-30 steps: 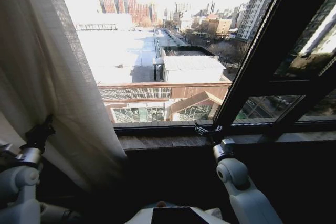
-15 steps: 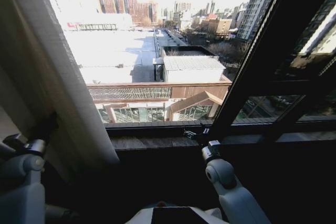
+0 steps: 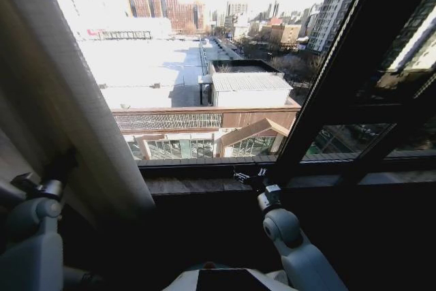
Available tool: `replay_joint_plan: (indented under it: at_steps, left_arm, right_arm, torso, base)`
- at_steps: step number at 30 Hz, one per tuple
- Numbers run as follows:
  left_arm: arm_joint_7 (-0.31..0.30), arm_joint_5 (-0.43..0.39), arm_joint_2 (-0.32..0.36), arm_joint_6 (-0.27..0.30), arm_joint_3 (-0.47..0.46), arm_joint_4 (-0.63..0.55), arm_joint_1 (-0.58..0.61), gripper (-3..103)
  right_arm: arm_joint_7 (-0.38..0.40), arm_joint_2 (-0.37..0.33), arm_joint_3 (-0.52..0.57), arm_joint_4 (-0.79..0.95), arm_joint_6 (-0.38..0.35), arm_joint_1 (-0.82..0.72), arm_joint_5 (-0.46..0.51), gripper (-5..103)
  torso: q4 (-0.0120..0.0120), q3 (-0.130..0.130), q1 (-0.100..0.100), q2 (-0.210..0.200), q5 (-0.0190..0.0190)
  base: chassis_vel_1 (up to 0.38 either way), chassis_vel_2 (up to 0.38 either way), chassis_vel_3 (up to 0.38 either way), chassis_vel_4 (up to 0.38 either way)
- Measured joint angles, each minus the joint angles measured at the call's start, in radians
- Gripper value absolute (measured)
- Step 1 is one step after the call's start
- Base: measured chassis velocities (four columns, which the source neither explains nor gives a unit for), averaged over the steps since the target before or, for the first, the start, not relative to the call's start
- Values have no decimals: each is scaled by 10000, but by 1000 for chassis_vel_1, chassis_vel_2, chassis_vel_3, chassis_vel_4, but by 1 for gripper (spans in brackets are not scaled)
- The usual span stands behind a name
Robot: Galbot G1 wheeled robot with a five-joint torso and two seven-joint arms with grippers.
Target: Open the curtains by pulling them apart, changing their state from closed to fully open.
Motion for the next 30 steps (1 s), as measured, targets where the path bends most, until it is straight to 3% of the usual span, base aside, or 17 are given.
replay_joint_plan:
  at_steps: [2, 4, 5, 9, 13, 15, 18, 21, 25, 30]
  left_arm:
    - [-5, 100, -61, 16, 54, -187, 118, 13]
    - [0, 225, -269, 208, 234, -936, 619, 24]
    - [0, 225, -269, 208, 234, -936, 619, 24]
    - [7, 363, -781, 767, 262, -2501, 1542, 45]
    - [19, 928, -1204, 868, 63, -3438, 2144, 56]
    - [18, 1393, -1473, 797, -79, -3964, 2590, 67]
    - [17, 1624, -1686, 672, -181, -4365, 2968, 72]
    - [17, 1781, -2135, 584, -180, -5144, 3586, 89]
    - [20, 1841, -2571, 503, -60, -5813, 4220, 97]
    - [21, 1844, -2661, 177, 25, -6110, 4519, 100]
  right_arm:
    - [0, 11, 0, 17, 6, -20, 0, 100]
    - [2, 46, -9, 80, 16, -107, -2, 100]
    - [2, 46, -9, 80, 16, -107, -2, 100]
    - [2, 51, -13, 215, 21, -219, -21, 100]
    - [0, 23, 8, 293, 21, -260, -23, 100]
    - [-2, 8, 31, 348, 21, -293, -24, 100]
    - [-4, 6, 35, 380, 21, -315, -24, 100]
    - [-8, 20, 37, 457, 16, -354, -24, 100]
    - [-9, 5, 38, 555, 11, -406, -21, 100]
    - [-9, -12, 60, 601, 9, -435, -19, 100]
  torso:
    - [0, 0, 1, 0, 1]
    - [-3, 0, 1, -1, 0]
    - [-3, 0, 1, -1, 0]
    - [-3, 0, -1, 0, 3]
    - [-1, -1, -1, 0, 5]
    - [-2, -1, -1, 0, 5]
    - [-2, -1, -2, 0, 6]
    - [-3, -1, -2, 0, 5]
    - [-1, -1, -1, 0, 5]
    - [-2, -1, -2, 1, 5]
  base:
    - [0, 0, 0, 0]
    - [0, 0, 0, 0]
    - [0, 0, 0, 0]
    - [0, 0, 0, 0]
    - [0, 0, 0, 0]
    - [0, 0, 0, 0]
    - [0, 0, 0, 0]
    - [0, 0, 0, 0]
    - [0, 0, 0, 0]
    - [0, 0, 0, 0]
